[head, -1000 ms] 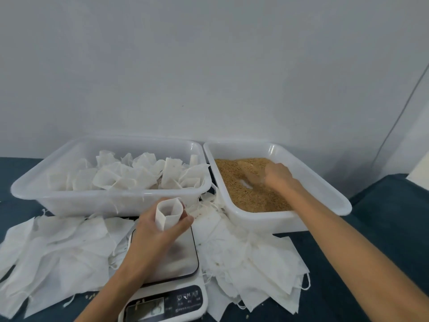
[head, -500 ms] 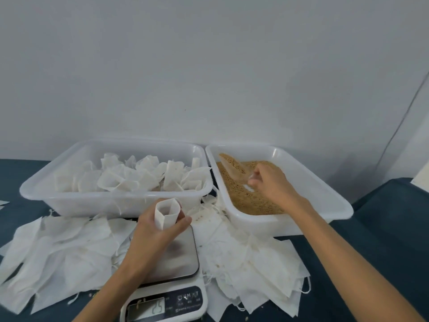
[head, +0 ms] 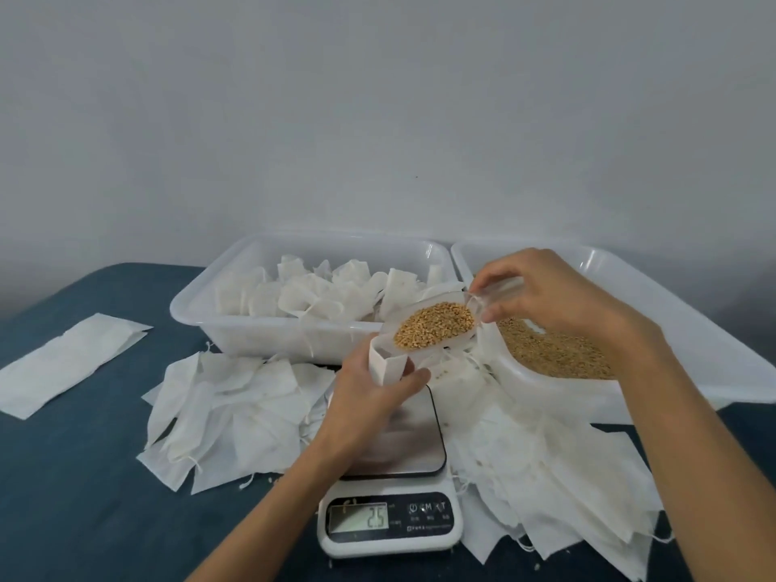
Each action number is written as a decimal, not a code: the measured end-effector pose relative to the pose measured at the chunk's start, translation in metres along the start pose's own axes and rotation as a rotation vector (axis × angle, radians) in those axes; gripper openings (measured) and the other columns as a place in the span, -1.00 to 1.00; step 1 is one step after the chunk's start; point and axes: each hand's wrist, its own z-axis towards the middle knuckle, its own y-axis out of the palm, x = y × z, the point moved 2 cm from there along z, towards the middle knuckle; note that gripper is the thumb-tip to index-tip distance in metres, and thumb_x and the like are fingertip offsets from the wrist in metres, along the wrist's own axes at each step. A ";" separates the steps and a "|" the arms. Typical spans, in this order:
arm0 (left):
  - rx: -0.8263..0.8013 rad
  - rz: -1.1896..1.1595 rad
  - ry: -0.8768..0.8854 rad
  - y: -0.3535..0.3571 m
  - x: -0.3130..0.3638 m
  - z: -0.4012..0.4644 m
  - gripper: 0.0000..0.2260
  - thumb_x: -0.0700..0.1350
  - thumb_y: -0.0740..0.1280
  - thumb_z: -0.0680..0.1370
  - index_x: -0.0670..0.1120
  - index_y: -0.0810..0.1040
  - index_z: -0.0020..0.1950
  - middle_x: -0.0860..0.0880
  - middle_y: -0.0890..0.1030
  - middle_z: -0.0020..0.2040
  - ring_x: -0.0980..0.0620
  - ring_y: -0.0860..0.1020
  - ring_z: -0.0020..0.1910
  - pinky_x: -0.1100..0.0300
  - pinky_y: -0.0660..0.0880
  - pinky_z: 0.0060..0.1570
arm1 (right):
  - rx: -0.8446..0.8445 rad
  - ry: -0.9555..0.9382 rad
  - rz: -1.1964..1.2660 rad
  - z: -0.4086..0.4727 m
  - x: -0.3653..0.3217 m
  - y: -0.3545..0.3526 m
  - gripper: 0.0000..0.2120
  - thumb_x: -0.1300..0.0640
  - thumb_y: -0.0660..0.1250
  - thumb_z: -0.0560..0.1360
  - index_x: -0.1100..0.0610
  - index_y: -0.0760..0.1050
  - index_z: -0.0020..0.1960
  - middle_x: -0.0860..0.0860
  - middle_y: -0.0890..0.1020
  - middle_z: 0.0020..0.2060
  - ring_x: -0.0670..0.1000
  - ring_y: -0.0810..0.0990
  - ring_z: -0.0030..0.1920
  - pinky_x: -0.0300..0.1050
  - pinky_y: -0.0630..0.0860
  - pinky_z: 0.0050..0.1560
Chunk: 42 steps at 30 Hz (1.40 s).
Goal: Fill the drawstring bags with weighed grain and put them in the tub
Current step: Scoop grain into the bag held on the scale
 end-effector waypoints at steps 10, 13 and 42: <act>-0.029 -0.002 0.019 0.003 0.002 -0.002 -0.67 0.11 0.55 0.44 0.07 0.64 0.15 0.08 0.74 0.06 0.04 0.69 0.06 -0.13 0.62 0.16 | 0.105 -0.052 -0.198 -0.005 -0.013 -0.003 -0.68 0.13 0.61 0.35 -0.25 0.62 -0.11 -0.37 0.57 -0.18 -0.17 0.47 0.09 -0.19 -0.32 0.46; -0.045 -0.042 -0.006 0.004 0.003 -0.004 -0.66 0.10 0.56 0.42 0.03 0.64 0.13 0.04 0.74 0.00 0.00 0.70 0.01 -0.05 0.64 0.10 | 0.114 -0.063 -0.219 -0.005 -0.015 -0.004 -0.68 0.11 0.61 0.35 -0.27 0.61 -0.10 -0.40 0.56 -0.17 -0.19 0.49 0.07 -0.18 -0.30 0.49; -0.097 -0.135 -0.015 0.007 0.006 -0.007 -0.75 -0.03 0.59 0.47 0.05 0.66 0.11 0.05 0.73 -0.03 0.10 0.68 -0.04 0.00 0.63 0.10 | 0.187 -0.105 -0.334 -0.011 -0.021 -0.013 -0.70 0.08 0.62 0.34 -0.15 0.67 0.03 -0.15 0.67 -0.01 -0.11 0.54 0.10 -0.12 -0.26 0.54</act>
